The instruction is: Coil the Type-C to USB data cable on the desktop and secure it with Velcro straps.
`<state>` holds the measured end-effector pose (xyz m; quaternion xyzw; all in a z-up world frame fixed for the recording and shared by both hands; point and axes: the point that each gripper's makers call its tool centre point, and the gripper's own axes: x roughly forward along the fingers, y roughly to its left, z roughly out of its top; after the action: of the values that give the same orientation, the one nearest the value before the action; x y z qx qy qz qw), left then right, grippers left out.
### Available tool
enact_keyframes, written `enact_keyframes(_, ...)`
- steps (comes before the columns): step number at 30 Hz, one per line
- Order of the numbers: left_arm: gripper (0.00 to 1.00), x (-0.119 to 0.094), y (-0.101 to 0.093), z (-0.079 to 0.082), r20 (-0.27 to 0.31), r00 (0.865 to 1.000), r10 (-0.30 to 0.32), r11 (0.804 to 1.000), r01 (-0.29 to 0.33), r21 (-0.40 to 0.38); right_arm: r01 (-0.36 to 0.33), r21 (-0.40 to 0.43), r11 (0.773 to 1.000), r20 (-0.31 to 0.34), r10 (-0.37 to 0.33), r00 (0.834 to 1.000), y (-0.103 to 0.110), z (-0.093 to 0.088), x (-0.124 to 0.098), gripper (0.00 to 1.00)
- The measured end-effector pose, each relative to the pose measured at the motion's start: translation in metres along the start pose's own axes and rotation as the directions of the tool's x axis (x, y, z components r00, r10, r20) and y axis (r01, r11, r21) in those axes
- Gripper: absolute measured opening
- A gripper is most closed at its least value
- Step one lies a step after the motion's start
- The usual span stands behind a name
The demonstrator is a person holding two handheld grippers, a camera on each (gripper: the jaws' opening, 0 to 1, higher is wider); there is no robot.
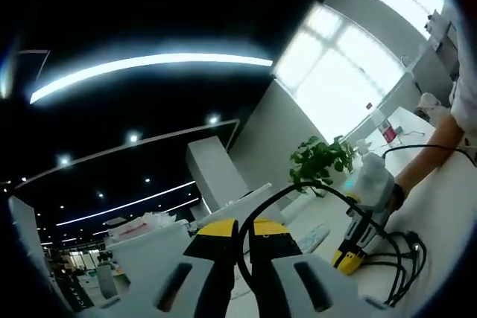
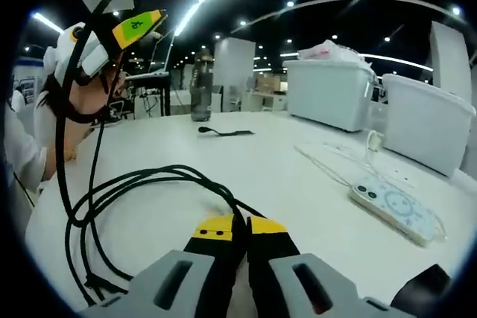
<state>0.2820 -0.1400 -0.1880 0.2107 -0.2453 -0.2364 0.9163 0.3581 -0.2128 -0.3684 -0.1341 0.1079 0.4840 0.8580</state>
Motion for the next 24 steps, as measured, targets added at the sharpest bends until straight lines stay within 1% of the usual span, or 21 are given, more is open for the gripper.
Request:
enact_keyframes(1, 0.07, 0.000, 0.000, -0.001, -0.002, 1.000, -0.001, 1.000, 0.001, -0.002, 0.002, -0.008, 1.000, 0.008, -0.002, 1.000, 0.000, 0.002, -0.001, 0.04)
enact_keyframes(3, 0.07, 0.000, 0.000, -0.001, -0.004, 1.000, -0.002, 1.000, 0.002, -0.006, -0.010, -0.014, 1.000, 0.049, 0.011, 0.999, 0.002, 0.009, -0.002, 0.05)
enact_keyframes(4, 0.07, 0.000, 0.000, -0.001, -0.002, 1.000, -0.002, 1.000, 0.002, -0.009, -0.011, -0.008, 1.000, 0.049, 0.012, 0.999, 0.002, 0.010, -0.002, 0.06)
enact_keyframes(5, 0.07, 0.000, 0.000, 0.000, 0.002, 1.000, -0.003, 1.000, 0.003, -0.013, -0.008, 0.002, 1.000, 0.045, 0.008, 0.999, 0.001, 0.009, -0.001, 0.06)
enact_keyframes(8, 0.07, 0.000, -0.001, 0.002, 0.009, 1.000, -0.005, 1.000, 0.005, -0.016, 0.008, -0.015, 1.000, 0.034, -0.008, 0.999, -0.001, 0.008, 0.005, 0.11)
enact_keyframes(10, 0.08, 0.000, -0.002, 0.003, 0.011, 1.000, -0.007, 1.000, 0.007, -0.016, -0.018, -0.009, 1.000, 0.038, 0.018, 0.999, 0.004, 0.010, 0.009, 0.13)
enact_keyframes(11, 0.08, 0.000, -0.003, 0.003, 0.012, 1.000, -0.009, 1.000, 0.009, -0.018, -0.021, -0.021, 1.000, 0.033, 0.021, 0.999, 0.006, 0.010, 0.011, 0.13)
enact_keyframes(13, 0.08, 0.000, -0.004, 0.004, 0.017, 1.000, -0.014, 1.000, 0.014, -0.025, -0.031, -0.080, 0.996, -0.016, 0.029, 0.999, 0.010, 0.004, 0.013, 0.12)
enact_keyframes(15, 0.08, 0.000, -0.004, 0.006, 0.021, 1.000, -0.015, 0.999, 0.015, -0.028, -0.034, -0.132, 0.991, -0.029, 0.030, 0.999, 0.012, 0.003, 0.017, 0.11)
enact_keyframes(16, 0.08, 0.000, -0.004, 0.007, 0.023, 1.000, -0.016, 0.999, 0.017, -0.028, -0.031, -0.141, 0.990, -0.035, 0.027, 0.999, 0.013, 0.003, 0.018, 0.10)
enact_keyframes(17, 0.08, 0.000, -0.004, 0.007, 0.025, 1.000, -0.018, 0.999, 0.019, -0.029, -0.023, -0.148, 0.989, -0.033, 0.018, 0.999, 0.012, 0.004, 0.020, 0.08)
enact_keyframes(20, 0.08, 0.000, -0.005, 0.006, 0.022, 1.000, -0.022, 0.999, 0.023, -0.028, -0.024, -0.168, 0.985, -0.036, 0.018, 0.999, 0.014, 0.006, 0.021, 0.08)
enact_keyframes(22, 0.08, 0.000, -0.006, 0.006, 0.021, 0.999, -0.024, 0.999, 0.025, -0.031, -0.023, -0.181, 0.983, -0.026, 0.019, 0.999, 0.014, 0.010, 0.019, 0.08)
enact_keyframes(24, 0.08, 0.000, -0.006, 0.006, 0.021, 0.999, -0.025, 0.999, 0.026, -0.037, -0.026, -0.161, 0.987, -0.010, 0.025, 1.000, 0.014, 0.013, 0.018, 0.09)
